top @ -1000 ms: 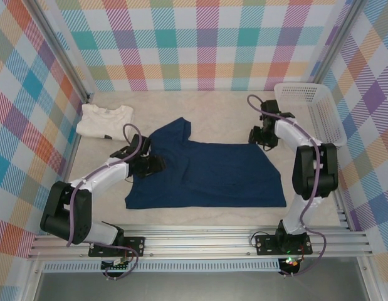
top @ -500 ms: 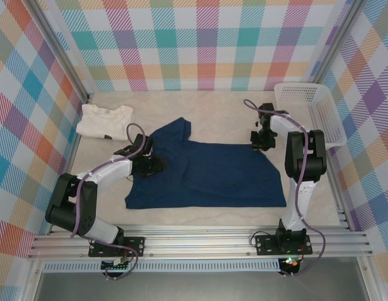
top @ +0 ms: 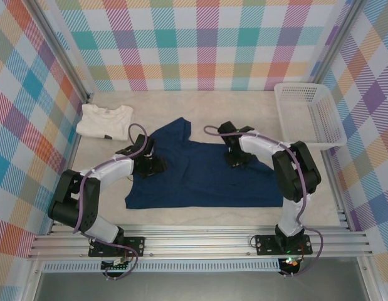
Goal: Fold the inside-out t-shirt
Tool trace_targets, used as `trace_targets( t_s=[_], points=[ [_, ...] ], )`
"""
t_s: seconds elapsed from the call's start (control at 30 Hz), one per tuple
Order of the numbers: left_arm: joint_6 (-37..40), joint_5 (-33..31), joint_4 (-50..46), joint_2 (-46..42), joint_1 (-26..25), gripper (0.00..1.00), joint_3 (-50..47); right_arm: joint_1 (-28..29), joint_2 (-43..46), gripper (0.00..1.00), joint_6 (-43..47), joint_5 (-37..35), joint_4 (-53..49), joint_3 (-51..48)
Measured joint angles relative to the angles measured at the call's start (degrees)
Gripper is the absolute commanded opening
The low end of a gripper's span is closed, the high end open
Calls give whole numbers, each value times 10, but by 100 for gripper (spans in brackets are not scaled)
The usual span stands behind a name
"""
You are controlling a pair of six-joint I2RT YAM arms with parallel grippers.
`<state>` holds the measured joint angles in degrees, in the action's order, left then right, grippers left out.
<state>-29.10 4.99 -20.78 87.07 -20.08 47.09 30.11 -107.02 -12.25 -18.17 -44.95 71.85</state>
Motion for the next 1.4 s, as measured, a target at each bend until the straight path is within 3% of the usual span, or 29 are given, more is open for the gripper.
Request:
trace_targets(
  t_s=[0.27,0.43,0.6,0.7,0.83,1.17,1.23,1.4],
  points=[
    [0,0,0,2,0,58,0,-17,51,45,-1,11,0,-14],
    [2,0,0,1,0,58,0,-113,85,50,0,69,25,-12],
    [2,-1,0,1,0,58,-1,-186,57,52,-11,125,36,-4],
    [2,-2,-1,-2,0,58,-1,-190,27,47,-20,149,44,1],
    [3,-2,-1,-10,0,58,-1,-189,2,33,-27,166,56,2],
    [4,-2,-1,-10,0,58,-1,-200,-2,9,-28,165,73,6],
    [4,-2,-1,-10,0,58,-1,-203,-2,14,-27,163,76,7],
    [4,-2,-1,-10,0,58,-1,-212,-2,39,-29,158,79,10]
  ],
)
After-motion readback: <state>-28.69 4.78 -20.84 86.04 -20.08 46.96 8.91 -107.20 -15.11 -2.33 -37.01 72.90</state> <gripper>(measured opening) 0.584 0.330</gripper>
